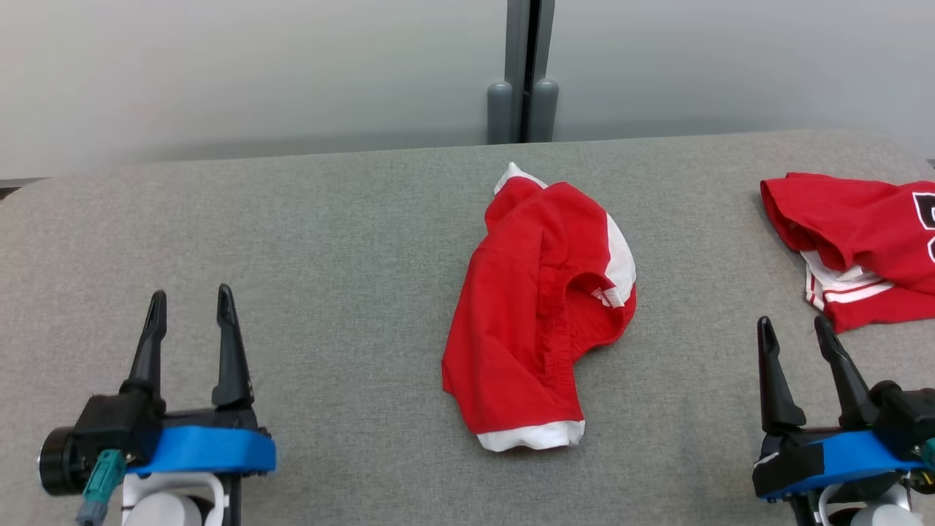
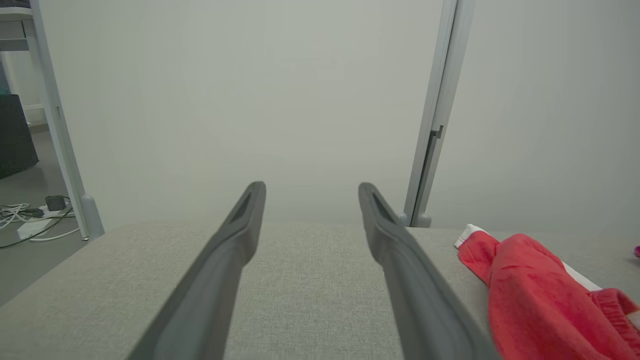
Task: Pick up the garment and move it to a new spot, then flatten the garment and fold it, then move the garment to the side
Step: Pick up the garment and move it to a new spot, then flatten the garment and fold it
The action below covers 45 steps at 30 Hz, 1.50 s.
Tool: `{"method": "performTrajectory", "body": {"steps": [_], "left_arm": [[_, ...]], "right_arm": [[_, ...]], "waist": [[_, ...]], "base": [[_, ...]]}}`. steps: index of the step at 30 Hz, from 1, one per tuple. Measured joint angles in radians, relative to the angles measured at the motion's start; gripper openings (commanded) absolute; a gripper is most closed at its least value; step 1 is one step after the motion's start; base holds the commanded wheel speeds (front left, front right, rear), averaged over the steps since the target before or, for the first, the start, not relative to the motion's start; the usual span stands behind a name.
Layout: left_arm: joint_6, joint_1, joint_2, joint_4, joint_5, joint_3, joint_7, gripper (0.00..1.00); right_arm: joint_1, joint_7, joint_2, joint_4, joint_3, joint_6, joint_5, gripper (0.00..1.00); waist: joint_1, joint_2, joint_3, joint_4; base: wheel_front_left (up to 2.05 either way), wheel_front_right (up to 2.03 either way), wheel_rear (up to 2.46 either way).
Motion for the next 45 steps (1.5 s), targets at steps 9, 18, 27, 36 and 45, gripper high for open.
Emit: {"method": "performTrajectory", "body": {"steps": [9, 18, 27, 36, 45], "left_arm": [[-0.057, 0.088, -0.039, -0.007, 0.058, 0.084, 0.0, 1.0], [-0.096, 0.107, -0.085, 0.023, 0.103, 0.139, 0.0, 1.0], [-0.128, 0.107, -0.11, 0.027, 0.141, 0.171, 0.0, 1.0], [-0.148, 0.087, -0.13, 0.023, 0.165, 0.19, 0.0, 1.0], [-0.158, 0.061, -0.151, 0.02, 0.183, 0.175, 0.0, 1.0]], "right_arm": [[0.031, 0.004, 0.0, 0.003, 0.01, 0.0, 0.008, 1.0], [0.053, 0.006, 0.0, 0.005, 0.015, 0.0, 0.013, 1.0], [0.051, 0.014, 0.0, 0.002, 0.042, 0.0, 0.01, 1.0], [0.0, 0.044, 0.001, 0.035, 0.236, 0.0, 0.009, 1.0], [-0.035, 0.032, 0.001, 0.287, 0.37, 0.0, 0.027, 1.0]], "waist": [[0.0, 0.0, -0.026, 0.019], [0.0, 0.0, -0.032, 0.025], [0.0001, 0.0, -0.03, 0.034], [0.0, 0.0, -0.016, 0.054], [0.0, 0.0, 0.011, 0.094]], "base": [[0.0, 0.0, 0.0], [0.0, 0.0, 0.0], [0.0, 0.0, 0.0], [0.0, 0.0, 0.0], [0.0, 0.0, 0.0]]}}
